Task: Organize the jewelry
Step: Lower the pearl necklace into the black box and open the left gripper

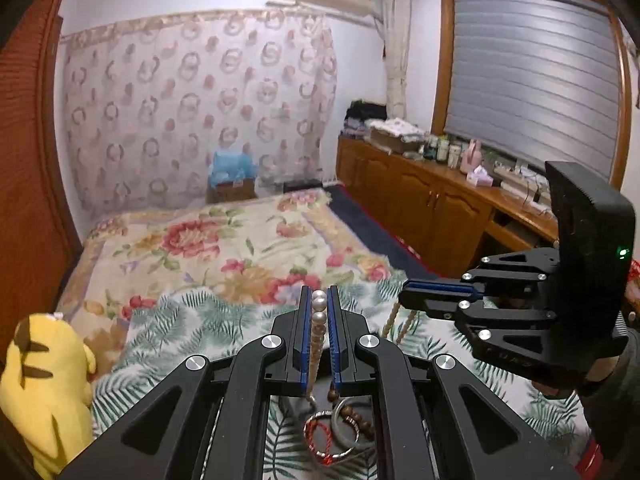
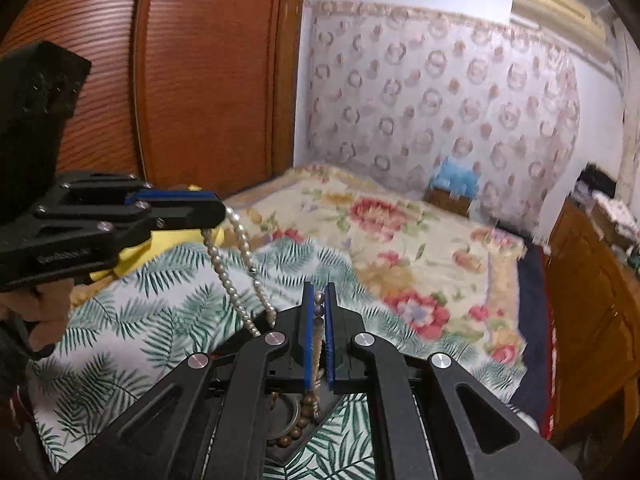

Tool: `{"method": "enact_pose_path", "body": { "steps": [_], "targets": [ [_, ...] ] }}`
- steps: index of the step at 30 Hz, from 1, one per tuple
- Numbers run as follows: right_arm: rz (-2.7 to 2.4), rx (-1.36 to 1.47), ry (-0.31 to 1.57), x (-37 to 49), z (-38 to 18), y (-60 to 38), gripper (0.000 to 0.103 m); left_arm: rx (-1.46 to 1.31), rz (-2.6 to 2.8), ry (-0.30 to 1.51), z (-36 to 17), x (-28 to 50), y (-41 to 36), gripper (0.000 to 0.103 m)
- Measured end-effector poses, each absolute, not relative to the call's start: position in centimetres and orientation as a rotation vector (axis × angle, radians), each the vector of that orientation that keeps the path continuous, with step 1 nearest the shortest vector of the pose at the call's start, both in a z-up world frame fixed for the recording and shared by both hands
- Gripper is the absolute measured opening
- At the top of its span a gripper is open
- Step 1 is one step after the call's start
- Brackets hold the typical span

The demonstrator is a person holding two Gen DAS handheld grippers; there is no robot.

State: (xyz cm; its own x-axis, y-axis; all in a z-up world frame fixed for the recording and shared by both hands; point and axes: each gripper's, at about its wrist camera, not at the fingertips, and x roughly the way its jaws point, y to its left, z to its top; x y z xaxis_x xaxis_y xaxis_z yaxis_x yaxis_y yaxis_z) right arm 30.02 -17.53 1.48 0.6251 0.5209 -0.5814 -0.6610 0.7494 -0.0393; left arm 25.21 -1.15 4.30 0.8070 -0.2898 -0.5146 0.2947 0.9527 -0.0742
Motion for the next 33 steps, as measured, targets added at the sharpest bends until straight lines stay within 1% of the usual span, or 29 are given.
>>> {"method": "enact_pose_path", "body": {
  "steps": [6, 16, 17, 18, 20, 29, 31, 33],
  "targets": [
    [0.696, -0.239, 0.642, 30.5, -2.4, -17.0, 0.006, -0.003, -0.313, 0.608, 1.2, 25.8, -0.8, 0.007],
    [0.712, -0.196, 0.679, 30.0, -4.2, -17.5, 0.008, -0.007, -0.321, 0.653, -1.1, 26.4, -1.1, 0.007],
    [0.711, -0.195, 0.68, 30.0, -4.1, -17.6, 0.011, -0.006, -0.322, 0.656, -1.2, 26.5, -1.2, 0.007],
    [0.709, -0.194, 0.679, 29.8, -4.1, -17.8, 0.016, -0.005, -0.322, 0.658, -1.3, 26.6, -1.2, 0.007],
    [0.704, -0.188, 0.678, 29.6, -4.1, -18.1, 0.021, -0.003, -0.324, 0.664, -1.5, 26.8, -1.3, 0.007],
    [0.669, -0.155, 0.683, 28.5, -4.4, -20.2, 0.021, 0.008, -0.337, 0.709, -2.9, 27.1, -2.2, 0.007],
    [0.662, -0.158, 0.686, 28.3, -4.4, -20.3, 0.021, 0.007, -0.342, 0.713, -2.9, 26.9, -2.4, 0.01],
    [0.655, -0.159, 0.684, 27.8, -4.5, -20.5, 0.021, 0.007, -0.338, 0.71, -2.8, 26.5, -2.4, 0.018]
  ]
}}
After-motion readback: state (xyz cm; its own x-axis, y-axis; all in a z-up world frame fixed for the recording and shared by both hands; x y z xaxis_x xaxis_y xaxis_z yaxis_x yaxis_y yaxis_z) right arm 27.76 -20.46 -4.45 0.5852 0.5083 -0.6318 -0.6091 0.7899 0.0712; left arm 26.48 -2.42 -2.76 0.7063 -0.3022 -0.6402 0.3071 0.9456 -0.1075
